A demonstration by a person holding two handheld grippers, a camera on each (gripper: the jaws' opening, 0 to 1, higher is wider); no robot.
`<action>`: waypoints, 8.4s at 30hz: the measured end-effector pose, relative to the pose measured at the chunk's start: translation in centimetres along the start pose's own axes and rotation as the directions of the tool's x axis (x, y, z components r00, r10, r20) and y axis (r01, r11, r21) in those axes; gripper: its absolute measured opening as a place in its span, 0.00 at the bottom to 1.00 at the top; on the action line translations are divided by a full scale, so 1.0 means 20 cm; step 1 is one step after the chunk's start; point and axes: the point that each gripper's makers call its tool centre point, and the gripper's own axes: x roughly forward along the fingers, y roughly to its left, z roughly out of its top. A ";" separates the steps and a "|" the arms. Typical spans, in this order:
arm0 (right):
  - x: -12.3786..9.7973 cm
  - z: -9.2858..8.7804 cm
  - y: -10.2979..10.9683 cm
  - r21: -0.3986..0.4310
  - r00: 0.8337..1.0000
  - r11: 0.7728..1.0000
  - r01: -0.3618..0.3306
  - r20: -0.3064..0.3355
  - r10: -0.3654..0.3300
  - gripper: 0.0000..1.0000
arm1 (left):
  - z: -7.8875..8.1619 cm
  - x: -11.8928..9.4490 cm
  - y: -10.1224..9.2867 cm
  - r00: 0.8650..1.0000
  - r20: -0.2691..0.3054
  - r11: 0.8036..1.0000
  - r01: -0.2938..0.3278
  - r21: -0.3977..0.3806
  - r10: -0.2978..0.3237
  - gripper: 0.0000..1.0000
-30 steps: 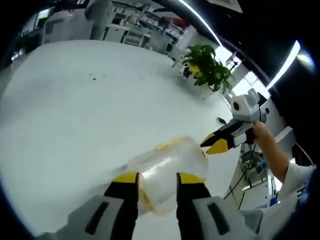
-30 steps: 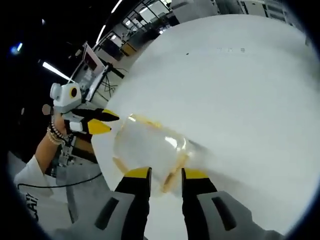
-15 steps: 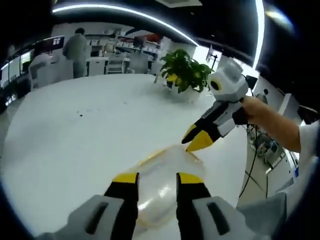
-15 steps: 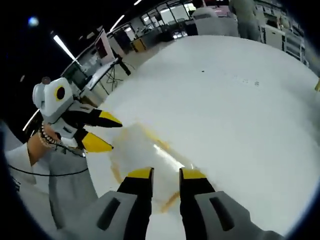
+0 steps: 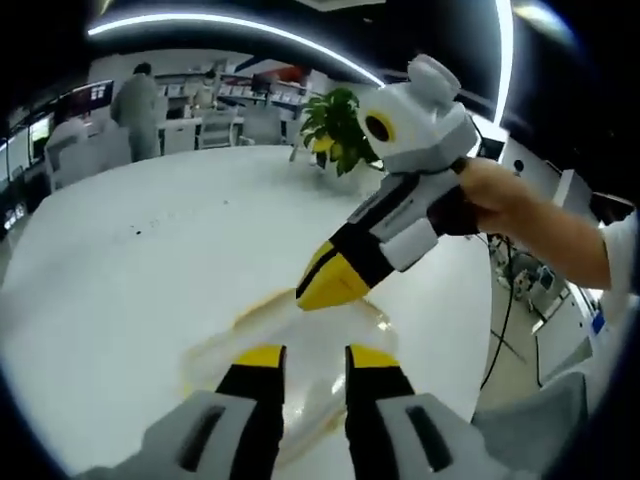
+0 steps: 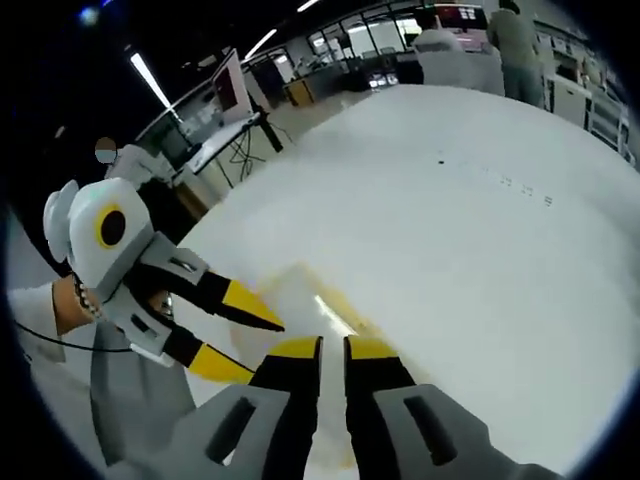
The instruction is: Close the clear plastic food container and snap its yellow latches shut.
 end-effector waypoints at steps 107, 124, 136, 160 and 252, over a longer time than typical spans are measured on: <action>0.14 -0.08 -0.04 -0.481 0.799 0.837 -0.260 -0.594 -0.094 0.34 | -0.17 0.06 -0.14 0.975 -0.219 0.724 0.166 0.670 -0.021 0.31; 0.16 -0.10 -0.03 -0.512 0.719 0.807 -0.293 -0.675 -0.168 0.35 | -0.19 0.07 -0.14 0.972 -0.233 0.687 0.177 0.704 -0.011 0.31; 0.15 -0.11 -0.03 -0.506 0.704 0.812 -0.290 -0.688 -0.177 0.34 | -0.20 0.08 -0.14 0.973 -0.229 0.644 0.154 0.749 0.033 0.30; 0.15 -0.12 -0.01 -0.507 0.693 0.814 -0.281 -0.694 -0.193 0.34 | -0.21 0.07 -0.15 0.974 -0.220 0.600 0.139 0.788 0.063 0.24; -0.02 -0.10 -0.02 -0.581 0.881 0.796 -0.169 -0.452 -0.143 0.43 | -0.10 -0.07 -0.09 0.996 -0.042 0.746 -0.028 0.665 0.074 0.40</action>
